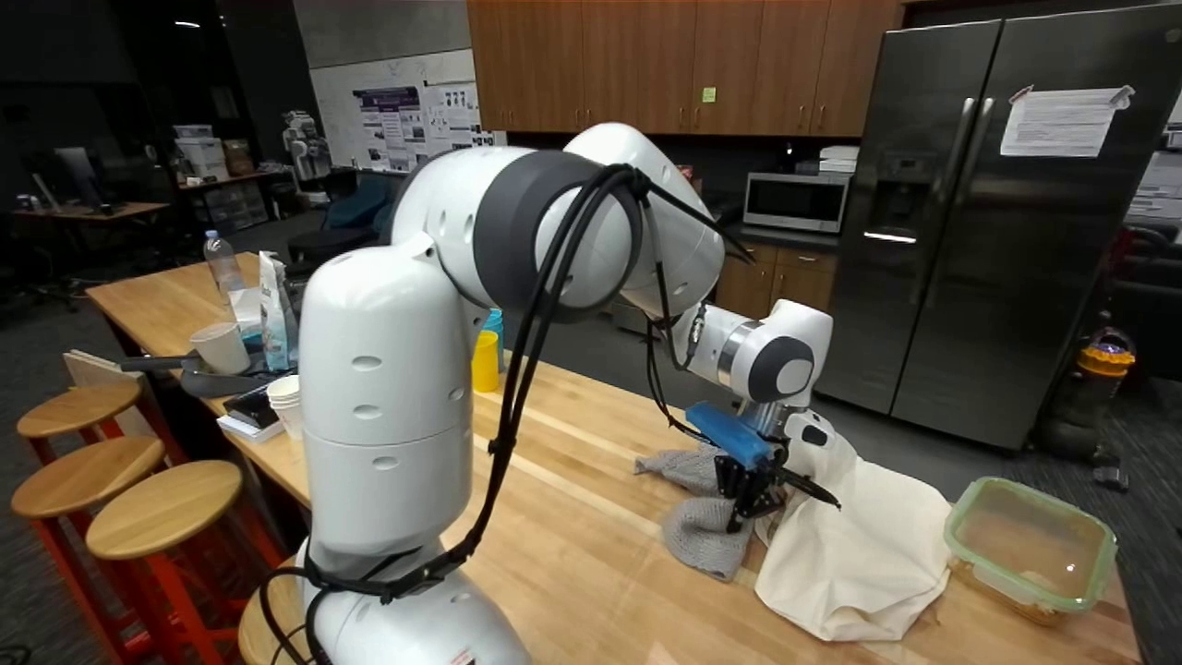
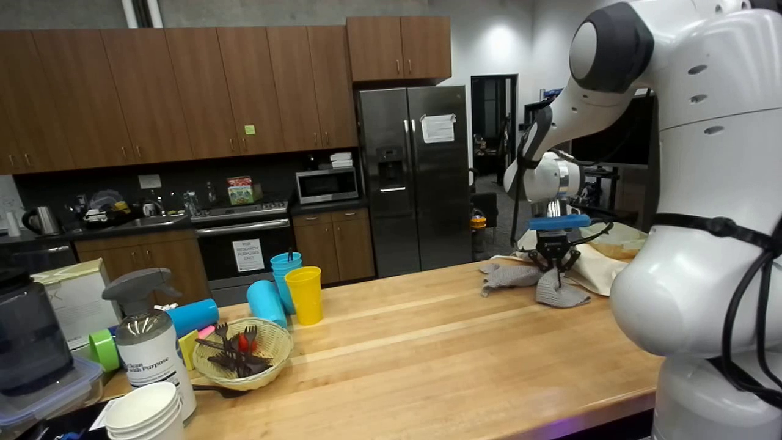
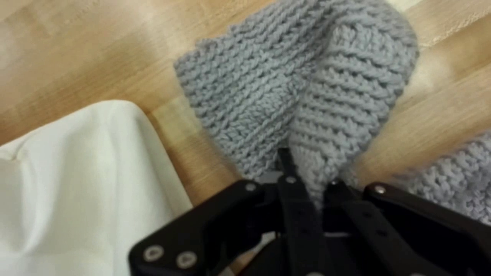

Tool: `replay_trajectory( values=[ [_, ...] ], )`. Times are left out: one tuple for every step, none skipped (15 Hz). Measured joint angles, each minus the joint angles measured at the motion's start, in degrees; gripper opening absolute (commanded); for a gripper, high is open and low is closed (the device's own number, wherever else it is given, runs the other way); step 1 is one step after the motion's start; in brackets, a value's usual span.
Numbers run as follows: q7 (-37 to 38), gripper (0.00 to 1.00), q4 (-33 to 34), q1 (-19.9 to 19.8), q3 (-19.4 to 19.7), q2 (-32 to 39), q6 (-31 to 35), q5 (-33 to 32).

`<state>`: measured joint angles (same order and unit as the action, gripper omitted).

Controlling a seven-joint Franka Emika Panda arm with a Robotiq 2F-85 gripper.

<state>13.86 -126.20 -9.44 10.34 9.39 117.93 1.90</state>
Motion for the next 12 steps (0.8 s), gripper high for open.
replay_trajectory(
  values=[
    [0.00, 0.01, 0.15, 0.08, -0.02, 0.04, -0.09, 0.00],
    [0.00, 0.01, 0.33, 0.14, -0.09, 0.04, -0.10, 0.00],
    [0.00, 0.01, 0.61, 0.18, -0.16, 0.04, -0.10, 0.00],
    [0.00, 0.01, 1.02, 0.20, -0.21, 0.01, -0.09, 0.00],
    [-0.01, 0.01, 1.55, 0.25, -0.28, -0.09, -0.08, -0.02],
    [-0.01, 0.01, 2.19, 0.41, -0.35, -0.26, -0.07, -0.13],
    [-0.01, 0.01, 2.84, 0.68, -0.49, -0.62, -0.05, -0.48],
    [0.00, 0.01, 3.49, 1.03, -0.69, -1.11, -0.04, -0.87],
    [0.02, 0.01, 4.15, 1.47, -1.02, -1.78, -0.03, -1.42],
    [0.05, 0.01, 4.77, 1.96, -1.40, -2.60, -0.02, -1.97],
    [0.05, 0.01, 5.36, 2.52, -1.84, -3.58, -0.02, -2.40],
    [0.06, 0.01, 5.87, 3.09, -2.33, -4.60, -0.02, -2.70]
  ],
)
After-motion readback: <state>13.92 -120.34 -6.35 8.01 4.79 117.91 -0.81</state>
